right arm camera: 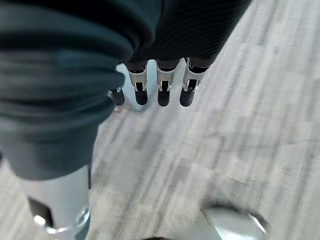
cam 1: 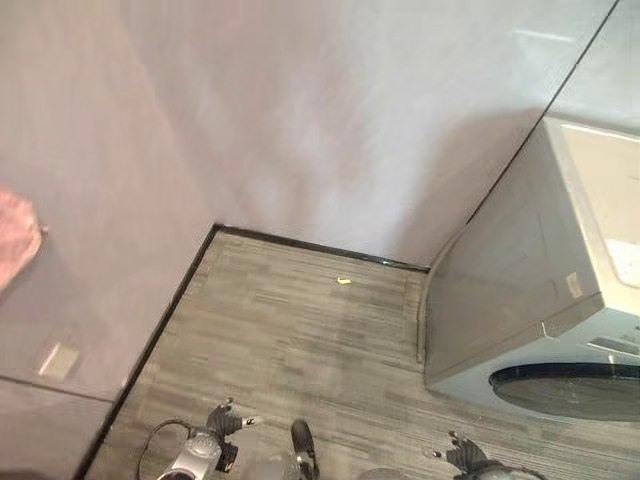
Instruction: Put brush and paste in cup on sink, flatten towel.
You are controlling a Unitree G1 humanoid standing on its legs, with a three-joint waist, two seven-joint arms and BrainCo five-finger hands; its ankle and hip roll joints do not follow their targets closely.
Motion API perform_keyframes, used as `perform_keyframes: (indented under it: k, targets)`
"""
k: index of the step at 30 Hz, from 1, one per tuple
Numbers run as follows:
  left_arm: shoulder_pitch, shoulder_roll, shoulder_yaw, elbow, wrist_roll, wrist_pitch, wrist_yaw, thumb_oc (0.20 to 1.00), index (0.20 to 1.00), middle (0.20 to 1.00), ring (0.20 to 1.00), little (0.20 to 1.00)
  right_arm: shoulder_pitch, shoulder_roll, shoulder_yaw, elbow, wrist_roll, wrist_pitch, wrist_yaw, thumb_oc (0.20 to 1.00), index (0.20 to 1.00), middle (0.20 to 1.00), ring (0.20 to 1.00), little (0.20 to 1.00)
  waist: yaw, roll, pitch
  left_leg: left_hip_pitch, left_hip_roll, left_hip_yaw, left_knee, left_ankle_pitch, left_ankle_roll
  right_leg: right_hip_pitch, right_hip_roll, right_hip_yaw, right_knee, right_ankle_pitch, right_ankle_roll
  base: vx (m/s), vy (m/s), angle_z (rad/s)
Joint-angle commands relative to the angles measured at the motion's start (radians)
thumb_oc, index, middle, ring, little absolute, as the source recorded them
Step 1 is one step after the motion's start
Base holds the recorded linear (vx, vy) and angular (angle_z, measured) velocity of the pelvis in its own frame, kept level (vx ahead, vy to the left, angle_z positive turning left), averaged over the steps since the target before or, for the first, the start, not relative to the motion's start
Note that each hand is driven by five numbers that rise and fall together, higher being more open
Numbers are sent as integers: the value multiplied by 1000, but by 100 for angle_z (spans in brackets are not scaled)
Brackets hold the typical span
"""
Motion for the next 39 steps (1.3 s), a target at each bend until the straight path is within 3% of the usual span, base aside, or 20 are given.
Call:
perform_keyframes:
  k: [1, 4, 6, 7, 9, 11, 15, 16, 19, 21, 29, 33, 35, 36, 37, 39]
  targets:
    - [-1, 28, 18, -25, 6, -19, -6, 1000, 1000, 1000, 1000, 1000, 5, -28, 7, -36, -16, -5, 11, 1000, 1000, 1000, 1000, 1000, 38, -11, -40, -82, 62, 6, 89, -20, -184, 29, -29, 6, -24, 262, 5, 67, 99, 32]
    - [-1, 35, 13, -15, 16, -18, -5, 1000, 1000, 1000, 1000, 1000, -9, -14, 24, -35, -14, -6, 13, 1000, 1000, 1000, 1000, 1000, 35, -4, -25, -50, 53, -16, 65, -27, -175, -27, -22, -7, 72, 299, 2, 97, 129, 14]
    - [-3, 41, 15, -7, 15, -17, -2, 1000, 1000, 1000, 1000, 1000, -13, -5, 42, -62, -7, -11, 14, 1000, 1000, 1000, 1000, 1000, 24, 0, -15, -28, 51, -44, 46, -33, -176, -79, 1, 3, 63, 270, -14, 149, 73, 52]
    - [-8, 42, 23, 18, 13, -22, 3, 1000, 1000, 1000, 1000, 1000, -16, -6, 55, -80, -1, -17, 19, 1000, 1000, 1000, 1000, 1000, 16, 11, 0, -6, 57, -79, 38, -33, -186, -137, 30, 12, 20, 213, -39, 184, 32, 67]
    - [-10, 41, 25, 30, 15, -23, 6, 1000, 1000, 1000, 1000, 1000, -16, -3, 57, -82, 4, -19, 18, 1000, 1000, 1000, 1000, 1000, 9, 10, 12, 3, 54, -96, 43, -36, -187, -150, 34, 10, 12, 206, -45, 109, 4, 62]
    - [-15, 38, 23, 57, 27, -25, 10, 1000, 1000, 1000, 1000, 1000, -15, -3, 65, -91, 16, -24, 17, 1000, 1000, 1000, 1000, 1000, -9, 7, 28, 26, 45, -131, 41, -48, -190, -209, 67, 51, -24, 218, -48, 107, -19, 52]
    - [-38, 32, 11, 102, 51, -31, 20, 1000, 1000, 1000, 1000, 1000, -10, -15, 70, -111, 35, -28, 18, 1000, 1000, 1000, 1000, 1000, -66, -16, 61, 66, 1, -242, 63, -75, -194, -303, 154, 232, -89, 303, -40, 172, -79, 86]
    - [-39, 29, 8, 109, 54, -31, 19, 1000, 1000, 1000, 1000, 1000, -7, -17, 72, -113, 34, -29, 20, 1000, 1000, 1000, 1000, 1000, -73, -19, 64, 72, -5, -261, 68, -79, -196, -307, 160, 244, -83, 311, -39, 86, -51, 172]
    - [-39, 28, 4, 112, 60, -32, 23, 1000, 1000, 1000, 1000, 1000, -3, -21, 75, -108, 29, -29, 22, 1000, 1000, 1000, 1000, 1000, -75, -27, 62, 74, -18, -285, 84, -88, -199, -279, 150, 239, -104, 315, -44, 70, -75, 99]
    - [-16, 25, 25, 128, 49, -32, 28, 1000, 1000, 1000, 1000, 1000, -19, -22, 93, -62, -2, -28, 27, 1000, 1000, 1000, 1000, 1000, -52, -29, 28, 69, -14, -291, 77, -93, -206, -228, 144, 215, -159, 307, -60, 133, -154, 56]
    - [6, 46, 66, 118, 7, -34, 32, 1000, 1000, 1000, 1000, 1000, -40, -60, 117, -107, -33, -29, 34, 1000, 1000, 1000, 1000, 1000, -27, -32, 27, 50, -3, -327, 90, -99, -224, -213, 135, 148, -149, 265, -83, 71, -114, 22]
    - [-1, 47, 79, 116, -18, -37, 32, 1000, 1000, 1000, 1000, 1000, -33, -77, 125, -116, -50, -31, 32, 1000, 1000, 1000, 1000, 1000, -32, -33, 51, -1, -4, -306, 164, -103, -251, -208, 115, 108, -164, 259, -89, 23, -68, 41]
    - [-17, 47, 76, 112, -29, -39, 33, 1000, 1000, 1000, 1000, 1000, -23, -85, 119, -116, -60, -31, 24, 1000, 1000, 1000, 1000, 1000, -56, -24, 70, -43, 52, -159, 194, -75, -260, -189, 85, 53, -181, 248, -89, 28, -20, 52]
    - [-17, 47, 76, 112, -29, -39, 33, 1000, 1000, 1000, 1000, 1000, -23, -85, 118, -116, -60, -31, 24, 1000, 1000, 1000, 1000, 1000, -56, -23, 70, -44, 53, -159, 197, -77, -260, -188, 85, 53, -181, 248, -89, 43, 42, 79]
    - [-32, 45, 74, 101, -38, -41, 33, 1000, 1000, 1000, 1000, 1000, -17, -86, 115, -103, -64, -25, 18, 1000, 1000, 1000, 1000, 1000, -69, -13, 82, -76, 106, -48, 161, -54, -255, -172, 65, 20, -199, 242, -85, 37, 41, 140]
    - [-33, 46, 73, 98, -41, -42, 34, 1000, 1000, 1000, 1000, 1000, -18, -85, 117, -95, -68, -23, 17, 1000, 1000, 1000, 1000, 1000, -63, -8, 80, -89, 106, -55, 147, -48, -255, -167, 65, 13, -201, 236, -83, 89, 44, 124]
